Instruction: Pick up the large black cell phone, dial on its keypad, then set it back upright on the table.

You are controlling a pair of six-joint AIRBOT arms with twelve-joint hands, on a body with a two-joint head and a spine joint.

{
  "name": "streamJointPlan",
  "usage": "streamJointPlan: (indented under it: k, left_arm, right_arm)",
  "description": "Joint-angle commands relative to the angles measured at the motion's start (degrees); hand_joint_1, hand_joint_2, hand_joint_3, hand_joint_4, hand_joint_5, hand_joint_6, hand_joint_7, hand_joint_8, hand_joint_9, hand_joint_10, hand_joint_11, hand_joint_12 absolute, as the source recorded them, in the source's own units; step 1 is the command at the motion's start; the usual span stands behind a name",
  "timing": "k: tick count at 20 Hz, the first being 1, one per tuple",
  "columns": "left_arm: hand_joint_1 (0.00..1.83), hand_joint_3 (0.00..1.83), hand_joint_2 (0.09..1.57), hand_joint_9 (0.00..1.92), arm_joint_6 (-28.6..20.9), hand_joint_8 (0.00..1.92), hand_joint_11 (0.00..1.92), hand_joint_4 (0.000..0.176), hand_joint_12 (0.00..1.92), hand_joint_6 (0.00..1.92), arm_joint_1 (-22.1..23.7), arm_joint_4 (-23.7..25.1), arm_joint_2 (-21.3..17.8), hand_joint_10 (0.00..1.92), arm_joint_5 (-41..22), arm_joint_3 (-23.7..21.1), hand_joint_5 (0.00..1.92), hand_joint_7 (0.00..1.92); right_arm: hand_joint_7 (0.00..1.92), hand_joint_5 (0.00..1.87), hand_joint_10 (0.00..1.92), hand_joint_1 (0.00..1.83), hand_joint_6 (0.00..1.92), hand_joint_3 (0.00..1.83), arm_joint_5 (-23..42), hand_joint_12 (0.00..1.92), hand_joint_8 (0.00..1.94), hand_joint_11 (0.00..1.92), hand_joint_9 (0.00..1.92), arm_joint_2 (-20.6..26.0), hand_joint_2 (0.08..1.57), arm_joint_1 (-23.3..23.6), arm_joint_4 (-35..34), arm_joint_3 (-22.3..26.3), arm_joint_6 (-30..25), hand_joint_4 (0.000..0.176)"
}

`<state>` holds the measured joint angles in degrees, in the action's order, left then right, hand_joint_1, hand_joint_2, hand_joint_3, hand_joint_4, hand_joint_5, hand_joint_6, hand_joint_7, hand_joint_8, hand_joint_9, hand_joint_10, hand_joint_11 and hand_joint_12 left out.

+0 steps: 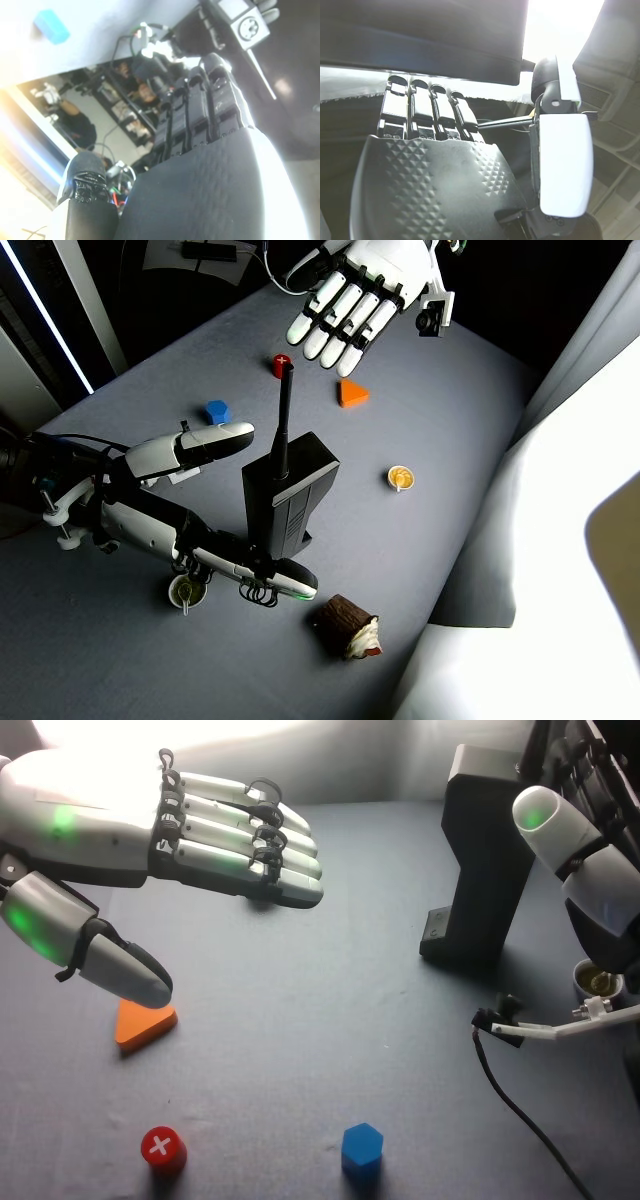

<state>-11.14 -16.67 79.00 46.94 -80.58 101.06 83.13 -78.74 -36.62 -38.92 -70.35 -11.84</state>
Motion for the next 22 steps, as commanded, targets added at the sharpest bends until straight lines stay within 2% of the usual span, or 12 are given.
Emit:
streamJointPlan:
  k: [1, 6, 9, 12, 20, 22]
  left_arm:
    - [0.00, 0.00, 1.20, 0.11, 0.20, 0.00, 0.00, 0.000, 0.29, 0.00, 1.04, -6.67, -0.26, 0.00, -2.25, 0.28, 0.07, 0.11]
    - [0.00, 0.00, 1.20, 0.10, 0.23, 0.00, 0.00, 0.000, 0.32, 0.00, 0.96, -6.85, -0.26, 0.00, -2.03, 0.27, 0.07, 0.11]
    - [0.00, 0.00, 1.20, 0.11, 0.32, 0.00, 0.00, 0.000, 0.33, 0.00, 0.82, -6.85, -0.26, 0.00, -1.73, 0.26, 0.07, 0.11]
    - [0.00, 0.00, 1.20, 0.09, 0.59, 0.00, 0.00, 0.000, 0.27, 0.01, 0.65, -6.85, -0.24, 0.00, -1.59, 0.25, 0.05, 0.08]
    - [0.00, 0.00, 1.21, 0.11, 1.21, 0.01, 0.00, 0.000, 0.29, 0.01, -0.17, -7.13, -0.22, 0.01, -1.36, 0.25, 0.08, 0.11]
    - [0.00, 0.00, 1.21, 0.08, 1.32, 0.01, 0.00, 0.000, 0.23, 0.00, -0.39, -7.12, -0.22, 0.01, -1.51, 0.24, 0.07, 0.08]
  right_arm:
    - [0.00, 0.00, 0.00, 0.86, 0.00, 0.00, 5.84, 0.00, 0.00, 0.00, 0.00, 0.51, 0.96, 0.38, 3.12, -0.37, -0.87, 0.000]
    - [0.00, 0.00, 0.00, 0.92, 0.00, 0.00, 5.26, 0.00, 0.00, 0.00, 0.00, 0.46, 0.96, 0.38, 4.03, -0.78, -1.13, 0.000]
    - [0.00, 0.00, 0.00, 0.89, 0.00, 0.01, 4.62, 0.00, 0.00, 0.00, 0.00, 0.35, 1.00, 0.38, 4.88, -1.39, -1.35, 0.000]
    - [0.00, 0.00, 0.00, 0.93, 0.00, 0.00, 4.46, 0.00, 0.00, 0.00, 0.00, -0.15, 0.99, 0.77, 4.91, -2.66, -1.35, 0.000]
    - [0.00, 0.00, 0.00, 0.95, 0.00, 0.00, 3.33, 0.01, 0.00, 0.02, 0.00, -1.22, 0.97, 1.42, 4.99, -5.30, -1.35, 0.000]
    - [0.00, 0.00, 0.00, 0.97, 0.00, 0.00, 3.14, 0.03, 0.00, 0.05, 0.00, -1.48, 0.98, 1.58, 5.01, -5.64, -1.36, 0.000]
